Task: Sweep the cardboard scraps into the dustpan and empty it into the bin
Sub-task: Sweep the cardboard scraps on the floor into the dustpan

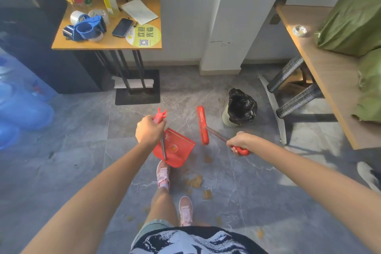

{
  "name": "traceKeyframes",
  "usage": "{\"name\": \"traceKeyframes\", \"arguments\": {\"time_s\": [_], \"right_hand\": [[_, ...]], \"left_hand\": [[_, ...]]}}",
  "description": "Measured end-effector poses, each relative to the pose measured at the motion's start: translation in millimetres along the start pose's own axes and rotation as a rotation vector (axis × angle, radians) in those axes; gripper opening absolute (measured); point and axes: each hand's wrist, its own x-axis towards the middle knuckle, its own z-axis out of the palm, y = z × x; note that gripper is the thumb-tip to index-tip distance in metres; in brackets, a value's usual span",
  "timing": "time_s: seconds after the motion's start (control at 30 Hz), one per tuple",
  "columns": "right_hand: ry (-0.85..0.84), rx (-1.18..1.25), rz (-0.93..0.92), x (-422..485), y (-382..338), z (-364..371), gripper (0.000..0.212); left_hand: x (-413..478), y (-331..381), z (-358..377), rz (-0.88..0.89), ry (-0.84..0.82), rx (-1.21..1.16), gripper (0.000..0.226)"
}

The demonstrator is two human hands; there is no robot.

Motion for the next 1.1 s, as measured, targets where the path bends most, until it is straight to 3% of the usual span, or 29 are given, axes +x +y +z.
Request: {"name": "traceKeyframes", "arguments": {"time_s": [0.17, 0.33, 0.6, 0.87, 1.1], "right_hand": [[0.048, 0.004, -0.014, -9, 49, 11, 0.027], [0.053, -0.003, 0.008, -3, 91, 44, 0.023], [0.057, 0.085, 0.070, 18, 109, 59, 0.027], [0.082, 0.004, 0.069, 60, 143, 165, 0.030], [0.080, -0.045, 0.074, 54, 177, 255, 0.015]], "left_hand": [[-58, -28, 2, -0.044, 0.154, 0.036, 0.038], [-102, -68, 4, -0.008, 0.136, 0.056, 0.033], [-122, -77, 0, 0.091, 0.132, 0.149, 0.032], [-161, -169, -2, 0.155, 0.083, 0.208, 0.036], [-195, -241, -14, 0.178, 0.052, 0.247, 0.034]]}}
